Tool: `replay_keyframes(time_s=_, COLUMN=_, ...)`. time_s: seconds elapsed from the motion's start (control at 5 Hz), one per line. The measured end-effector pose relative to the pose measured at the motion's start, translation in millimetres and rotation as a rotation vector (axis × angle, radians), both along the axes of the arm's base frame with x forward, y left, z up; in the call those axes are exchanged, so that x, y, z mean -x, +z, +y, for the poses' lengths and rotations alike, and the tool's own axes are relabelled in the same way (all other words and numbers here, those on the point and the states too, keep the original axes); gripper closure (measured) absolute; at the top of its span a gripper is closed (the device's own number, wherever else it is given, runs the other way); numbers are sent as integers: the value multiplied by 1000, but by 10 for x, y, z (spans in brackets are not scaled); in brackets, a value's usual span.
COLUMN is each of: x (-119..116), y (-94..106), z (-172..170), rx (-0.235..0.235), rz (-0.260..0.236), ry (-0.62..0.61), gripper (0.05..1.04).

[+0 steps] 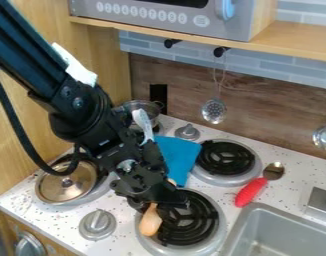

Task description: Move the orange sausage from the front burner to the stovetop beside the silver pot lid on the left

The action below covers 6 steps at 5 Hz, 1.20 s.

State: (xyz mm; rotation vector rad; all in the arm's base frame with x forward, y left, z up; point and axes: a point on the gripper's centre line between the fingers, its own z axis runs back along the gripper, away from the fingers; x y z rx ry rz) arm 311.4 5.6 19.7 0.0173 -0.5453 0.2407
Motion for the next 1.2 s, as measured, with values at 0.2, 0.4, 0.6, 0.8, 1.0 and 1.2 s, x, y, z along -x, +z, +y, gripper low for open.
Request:
replay_keyframes(time_s=0.2, x=-10, y=124, z=-10, rx=14, rz=-27, ry=6, gripper=612)
replay_keyframes(time_s=0.4, x=42, y=312, z=13, rx=4, rz=-62, ry=6, gripper=612)
replay_keyframes(time_s=0.6, x=193, y=465, z=213, rx=-13, rz=-77, ry=62, gripper=612)
replay_keyframes(time_s=0.8, x=382, y=538, z=479, rx=-86, rz=-19, ry=89, gripper=612)
replay_keyframes(time_s=1.0, x=498, y=531, z=710, rx=-95, rz=27, ry=98, gripper=612)
replay_keyframes(time_s=1.2, x=528, y=501, z=849, rx=-105, rz=28, ry=97, gripper=612)
